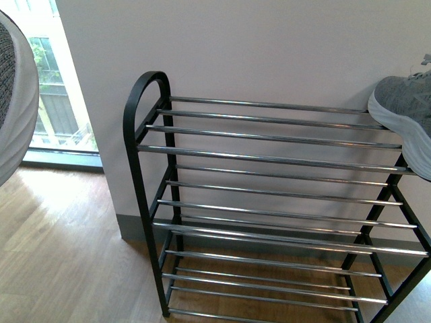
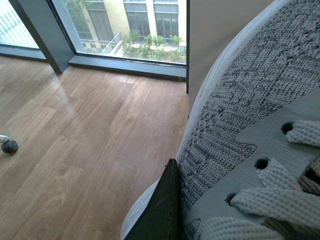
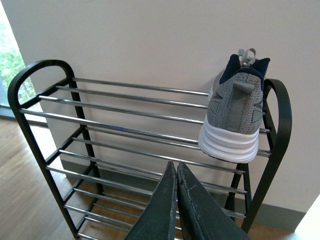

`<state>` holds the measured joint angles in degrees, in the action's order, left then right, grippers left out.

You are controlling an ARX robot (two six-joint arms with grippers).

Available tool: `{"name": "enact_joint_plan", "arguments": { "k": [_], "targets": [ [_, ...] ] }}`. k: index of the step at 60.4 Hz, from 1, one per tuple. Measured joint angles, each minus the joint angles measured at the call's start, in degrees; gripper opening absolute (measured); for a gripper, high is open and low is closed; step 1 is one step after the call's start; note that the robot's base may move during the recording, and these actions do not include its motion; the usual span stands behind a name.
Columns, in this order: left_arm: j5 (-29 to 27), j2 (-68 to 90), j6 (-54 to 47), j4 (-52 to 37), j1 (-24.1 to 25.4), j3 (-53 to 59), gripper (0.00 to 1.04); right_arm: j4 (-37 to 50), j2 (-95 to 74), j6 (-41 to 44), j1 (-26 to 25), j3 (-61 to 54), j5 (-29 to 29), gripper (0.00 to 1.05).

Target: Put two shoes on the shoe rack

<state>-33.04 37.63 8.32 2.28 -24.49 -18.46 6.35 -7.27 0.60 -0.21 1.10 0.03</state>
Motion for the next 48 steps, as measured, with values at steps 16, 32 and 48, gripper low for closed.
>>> {"name": "enact_joint_plan", "arguments": {
  "k": [16,32,48],
  "targets": [
    [0.04,0.00,0.00,0.00,0.00,0.00,0.02,-6.16,6.86,0.02,0.00,0.00,-0.02,0.02],
    [-0.02,-0.02,0.00,0.00,0.00,0.00,0.02,-6.16,6.91,0.02,0.00,0.00,-0.02,0.23],
    [-0.74,-0.04,0.00,0.00,0.15,0.00,0.02,-6.16,6.95,0.02,0.00,0.00,-0.24,0.67]
  ]
}}
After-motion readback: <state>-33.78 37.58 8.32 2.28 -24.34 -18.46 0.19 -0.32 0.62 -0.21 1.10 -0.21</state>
